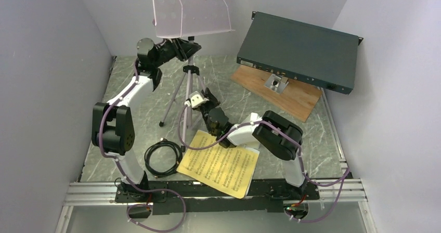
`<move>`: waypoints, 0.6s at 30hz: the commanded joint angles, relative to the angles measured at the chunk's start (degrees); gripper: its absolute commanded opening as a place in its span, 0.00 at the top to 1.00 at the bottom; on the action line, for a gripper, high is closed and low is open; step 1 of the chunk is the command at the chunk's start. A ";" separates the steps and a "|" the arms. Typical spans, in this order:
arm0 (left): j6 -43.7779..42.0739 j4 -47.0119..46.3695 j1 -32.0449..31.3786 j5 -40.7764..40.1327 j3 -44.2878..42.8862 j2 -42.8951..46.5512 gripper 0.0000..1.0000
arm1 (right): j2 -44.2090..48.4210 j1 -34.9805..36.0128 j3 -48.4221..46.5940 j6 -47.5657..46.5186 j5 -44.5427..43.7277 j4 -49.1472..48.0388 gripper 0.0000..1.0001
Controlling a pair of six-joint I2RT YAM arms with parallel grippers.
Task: Set up the instrument practice props
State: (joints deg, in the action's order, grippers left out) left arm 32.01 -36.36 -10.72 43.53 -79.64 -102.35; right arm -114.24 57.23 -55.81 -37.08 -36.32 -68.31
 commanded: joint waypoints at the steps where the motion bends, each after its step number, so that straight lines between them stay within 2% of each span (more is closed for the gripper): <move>1: -6.01 -12.74 -0.13 10.60 -4.19 9.25 1.00 | 0.11 -2.21 -4.38 -4.92 -3.10 6.47 1.00; 9: -1.39 -21.39 3.46 17.15 -4.28 7.05 1.00 | -3.61 -6.76 -12.28 -1.10 0.88 9.97 1.00; 14: 1.80 -34.44 4.90 20.65 3.42 5.95 1.00 | -8.09 -9.40 -15.46 -1.56 2.75 8.40 1.00; 18: -1.50 -35.79 5.13 21.41 9.78 5.70 1.00 | -10.23 -11.81 -17.88 3.30 3.99 12.27 1.00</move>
State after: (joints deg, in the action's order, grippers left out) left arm 34.09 -59.57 -4.93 53.28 -74.56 -99.70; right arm -121.16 50.96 -70.63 -35.83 -30.55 -62.89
